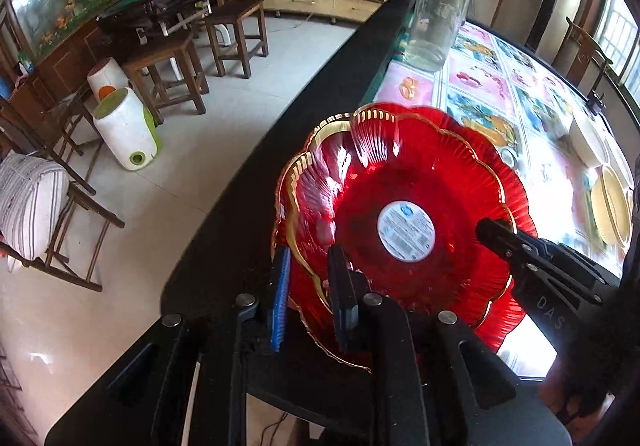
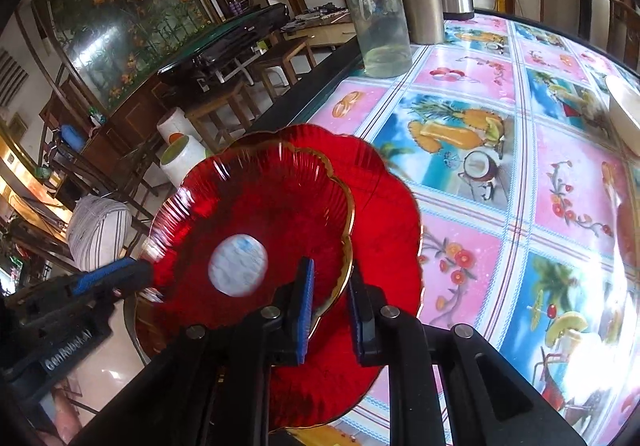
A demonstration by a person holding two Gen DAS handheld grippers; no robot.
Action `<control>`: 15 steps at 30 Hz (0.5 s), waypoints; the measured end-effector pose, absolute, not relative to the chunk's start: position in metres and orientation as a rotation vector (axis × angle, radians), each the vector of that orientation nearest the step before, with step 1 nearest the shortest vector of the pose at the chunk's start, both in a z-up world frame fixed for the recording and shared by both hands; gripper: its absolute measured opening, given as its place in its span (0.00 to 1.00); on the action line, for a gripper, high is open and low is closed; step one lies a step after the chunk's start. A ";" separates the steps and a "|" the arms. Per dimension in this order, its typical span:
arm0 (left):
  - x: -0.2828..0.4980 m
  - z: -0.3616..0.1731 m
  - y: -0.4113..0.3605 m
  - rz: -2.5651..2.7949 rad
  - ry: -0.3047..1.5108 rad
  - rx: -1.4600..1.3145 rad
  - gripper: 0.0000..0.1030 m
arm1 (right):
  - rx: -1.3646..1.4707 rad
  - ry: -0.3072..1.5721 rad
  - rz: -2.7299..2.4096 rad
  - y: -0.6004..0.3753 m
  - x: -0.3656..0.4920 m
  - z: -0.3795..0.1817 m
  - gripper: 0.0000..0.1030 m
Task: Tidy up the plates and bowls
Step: 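Lower the red plate onto the darker red plate and open the right gripper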
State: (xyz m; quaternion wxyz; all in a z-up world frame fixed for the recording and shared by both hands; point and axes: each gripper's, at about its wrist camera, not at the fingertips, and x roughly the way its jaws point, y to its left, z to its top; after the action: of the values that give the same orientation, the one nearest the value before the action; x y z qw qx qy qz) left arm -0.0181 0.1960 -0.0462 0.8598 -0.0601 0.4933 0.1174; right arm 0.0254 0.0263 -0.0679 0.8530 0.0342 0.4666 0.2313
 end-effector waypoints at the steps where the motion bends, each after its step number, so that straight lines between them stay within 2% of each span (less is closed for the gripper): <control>1: -0.019 -0.044 0.197 0.260 1.026 -0.120 0.16 | 0.062 0.965 0.470 0.026 0.024 -0.066 0.15; 6: -0.024 -0.033 0.207 0.279 0.988 -0.152 0.16 | 0.014 0.976 0.479 0.031 0.025 -0.066 0.21; 9: -0.024 -0.033 0.208 0.277 0.985 -0.156 0.16 | -0.011 0.977 0.508 0.036 0.022 -0.064 0.34; 15: -0.021 -0.035 0.201 0.247 0.998 -0.166 0.16 | -0.054 0.978 0.540 0.032 0.017 -0.055 0.38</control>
State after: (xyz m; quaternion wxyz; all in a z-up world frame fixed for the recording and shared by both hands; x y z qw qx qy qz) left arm -0.0208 0.2005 -0.0353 0.8675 -0.0791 0.4768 0.1180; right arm 0.0174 0.0318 -0.0551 0.8475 -0.0256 0.4640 0.2563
